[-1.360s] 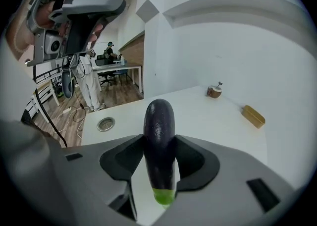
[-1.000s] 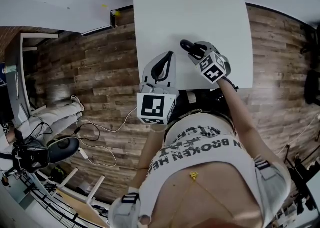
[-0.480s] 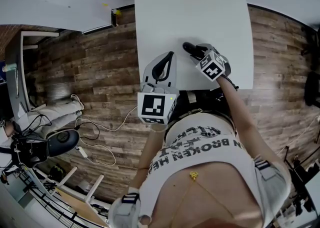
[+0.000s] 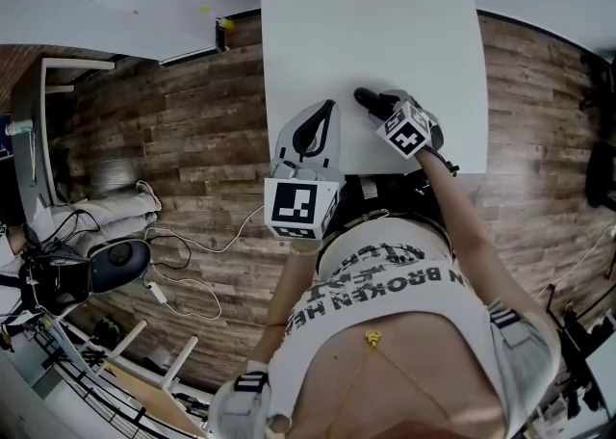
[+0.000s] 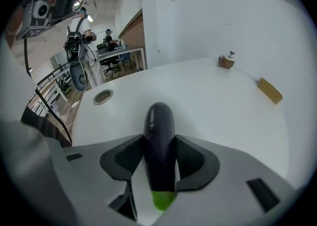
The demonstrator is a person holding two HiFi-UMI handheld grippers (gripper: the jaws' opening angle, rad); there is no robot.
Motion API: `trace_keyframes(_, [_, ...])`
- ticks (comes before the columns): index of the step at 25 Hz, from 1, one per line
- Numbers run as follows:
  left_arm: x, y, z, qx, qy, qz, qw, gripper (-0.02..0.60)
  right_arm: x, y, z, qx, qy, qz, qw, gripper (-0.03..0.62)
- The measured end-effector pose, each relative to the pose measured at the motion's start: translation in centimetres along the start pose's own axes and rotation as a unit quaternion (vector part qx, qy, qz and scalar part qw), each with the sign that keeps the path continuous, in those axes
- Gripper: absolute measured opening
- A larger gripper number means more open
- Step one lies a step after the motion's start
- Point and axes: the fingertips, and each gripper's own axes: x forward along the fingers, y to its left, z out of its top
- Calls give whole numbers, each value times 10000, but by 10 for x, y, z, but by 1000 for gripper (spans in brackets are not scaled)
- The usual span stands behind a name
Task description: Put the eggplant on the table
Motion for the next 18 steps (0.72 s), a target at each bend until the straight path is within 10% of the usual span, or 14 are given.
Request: trace_keyframes(18, [-6,-7,-1,-58,-47,23,10000,5,0,0,-3,-43,-30,-37,10000,198])
